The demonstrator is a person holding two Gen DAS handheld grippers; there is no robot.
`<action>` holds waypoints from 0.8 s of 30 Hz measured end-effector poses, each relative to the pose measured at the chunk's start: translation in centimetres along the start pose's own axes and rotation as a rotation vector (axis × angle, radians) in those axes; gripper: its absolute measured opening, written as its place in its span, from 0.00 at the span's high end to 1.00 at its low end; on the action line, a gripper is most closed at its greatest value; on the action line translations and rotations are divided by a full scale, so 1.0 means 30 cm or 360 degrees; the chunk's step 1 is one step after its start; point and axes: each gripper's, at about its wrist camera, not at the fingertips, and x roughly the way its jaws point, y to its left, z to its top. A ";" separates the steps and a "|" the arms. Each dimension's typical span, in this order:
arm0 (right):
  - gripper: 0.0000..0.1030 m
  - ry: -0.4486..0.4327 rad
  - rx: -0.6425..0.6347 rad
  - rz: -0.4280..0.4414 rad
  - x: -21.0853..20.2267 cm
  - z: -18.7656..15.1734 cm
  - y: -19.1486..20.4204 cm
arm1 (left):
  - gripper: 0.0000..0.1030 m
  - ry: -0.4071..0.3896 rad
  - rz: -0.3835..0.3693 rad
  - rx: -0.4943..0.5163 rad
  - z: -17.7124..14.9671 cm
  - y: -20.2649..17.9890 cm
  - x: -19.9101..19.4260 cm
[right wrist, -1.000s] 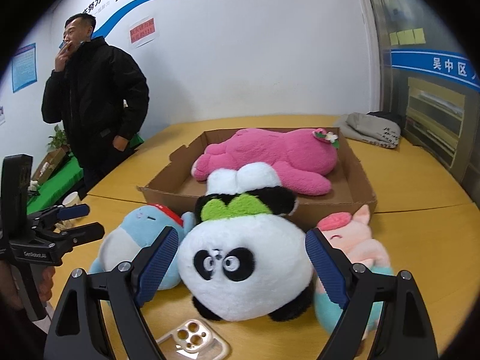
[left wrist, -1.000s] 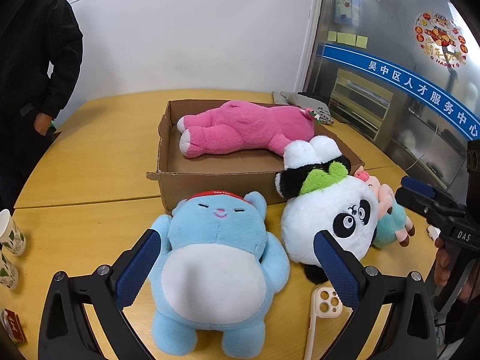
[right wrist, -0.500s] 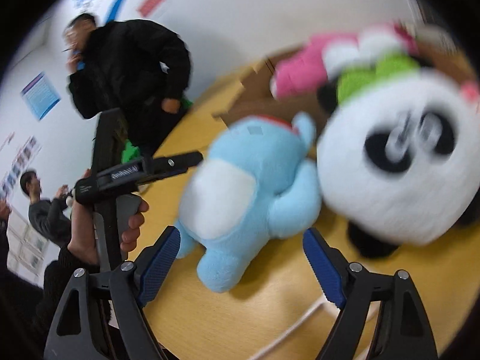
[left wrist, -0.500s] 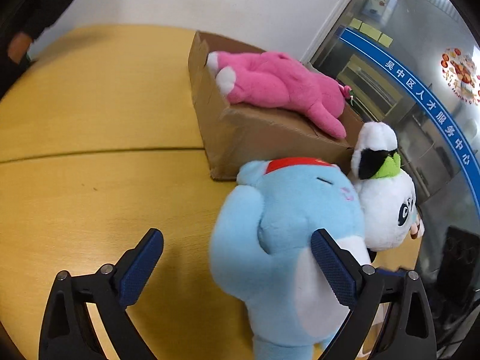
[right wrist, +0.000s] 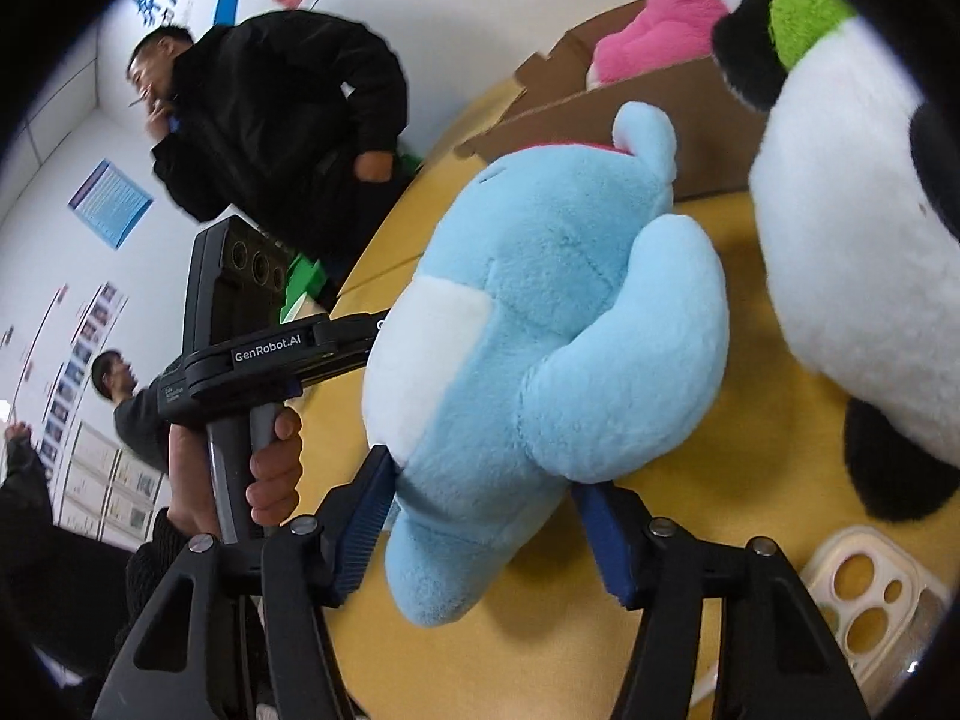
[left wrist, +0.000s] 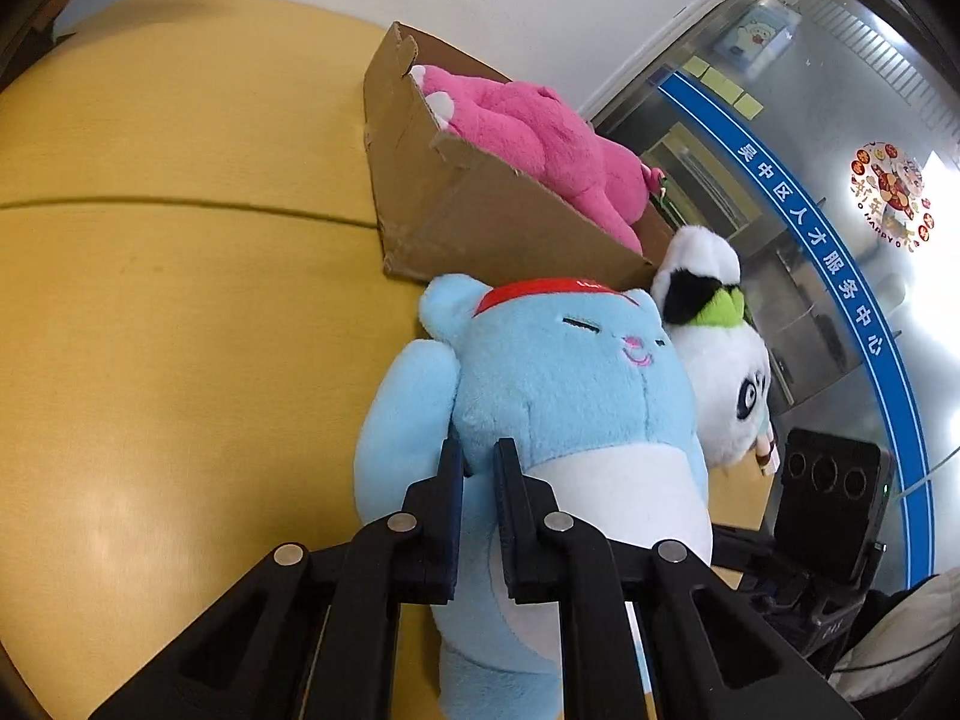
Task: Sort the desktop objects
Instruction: 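Move the left gripper toward the light-blue plush bear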
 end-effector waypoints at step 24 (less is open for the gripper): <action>0.75 -0.0033 -0.0116 -0.0351 -0.047 0.073 -0.046 | 1.00 -0.0037 0.0008 -0.0073 -0.151 -0.046 -0.049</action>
